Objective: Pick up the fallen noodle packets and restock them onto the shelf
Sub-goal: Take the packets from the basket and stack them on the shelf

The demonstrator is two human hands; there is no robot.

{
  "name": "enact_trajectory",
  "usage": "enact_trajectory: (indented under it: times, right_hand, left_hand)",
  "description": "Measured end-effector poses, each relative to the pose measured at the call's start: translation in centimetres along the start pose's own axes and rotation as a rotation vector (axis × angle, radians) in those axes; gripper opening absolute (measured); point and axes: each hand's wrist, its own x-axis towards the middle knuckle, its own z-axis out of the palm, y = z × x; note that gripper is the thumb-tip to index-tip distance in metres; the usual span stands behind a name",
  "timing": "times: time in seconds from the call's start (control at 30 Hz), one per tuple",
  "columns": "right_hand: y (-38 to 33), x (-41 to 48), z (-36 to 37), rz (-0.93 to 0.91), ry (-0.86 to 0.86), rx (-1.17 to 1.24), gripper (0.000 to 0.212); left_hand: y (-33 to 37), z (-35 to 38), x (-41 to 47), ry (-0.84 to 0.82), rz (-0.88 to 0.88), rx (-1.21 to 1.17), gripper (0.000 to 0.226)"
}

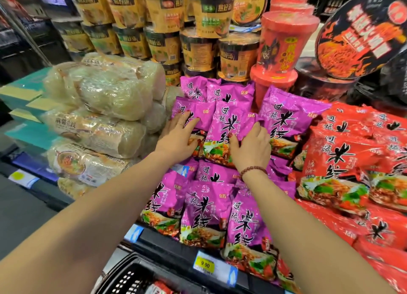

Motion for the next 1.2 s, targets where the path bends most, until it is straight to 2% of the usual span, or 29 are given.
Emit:
enact_trajectory:
  times: [0.13, 0.27, 0.5, 0.6, 0.77, 0.9, 1.0, 1.1, 1.2]
  right_hand:
    - [0.8, -1.6, -1.3, -0.005, -0.057, -0.065, 0.058]
    - [0.7, -4.2, -2.8, -0.012, -0.038, -0.069, 0.045]
    - [-2.0, -11.7, -4.0, -0.268, -0.084, -0.069, 0.055]
    - [-3.4, -15.9, -3.5, -0.328, -0.146, -0.076, 0.058]
    - [-5.2, -22.8, -1.8, -0.393, -0.249, -0.078, 0.057]
    - [-5.5, -27.8, 1.3, -0.494, -0.353, -0.115, 0.055]
    - [-5.2, -30.9, 4.5, -0.529, -0.503, -0.130, 0.060]
    - [-4.2, -33.4, 8.1, -0.525, -0.668, -0.152, 0.062]
    - [-2.3, -35.8, 12.5, -0.483, -0.831, -0.132, 0.061]
  left_hand:
    - [0.3, -1.1, -2.7, 0.106, 0.090, -0.007, 0.057]
    - [-0.3, -2.2, -6.1, 0.153, 0.171, -0.002, 0.051]
    - [-3.0, -3.3, -14.5, 0.138, 0.219, 0.006, 0.050]
    - [-4.7, -3.1, -18.7, 0.133, 0.250, 0.061, 0.043]
    - [-8.3, -1.6, -25.7, 0.102, 0.196, 0.069, 0.044]
    - [-11.3, 1.3, -30.8, 0.000, 0.098, 0.048, 0.049]
    - [-13.4, 4.3, -34.7, -0.089, 0.019, 0.012, 0.052]
    - [-15.4, 7.5, -39.0, -0.099, -0.087, -0.016, 0.044]
    - [-17.2, 11.6, -43.2, -0.131, -0.244, -0.023, 0.048]
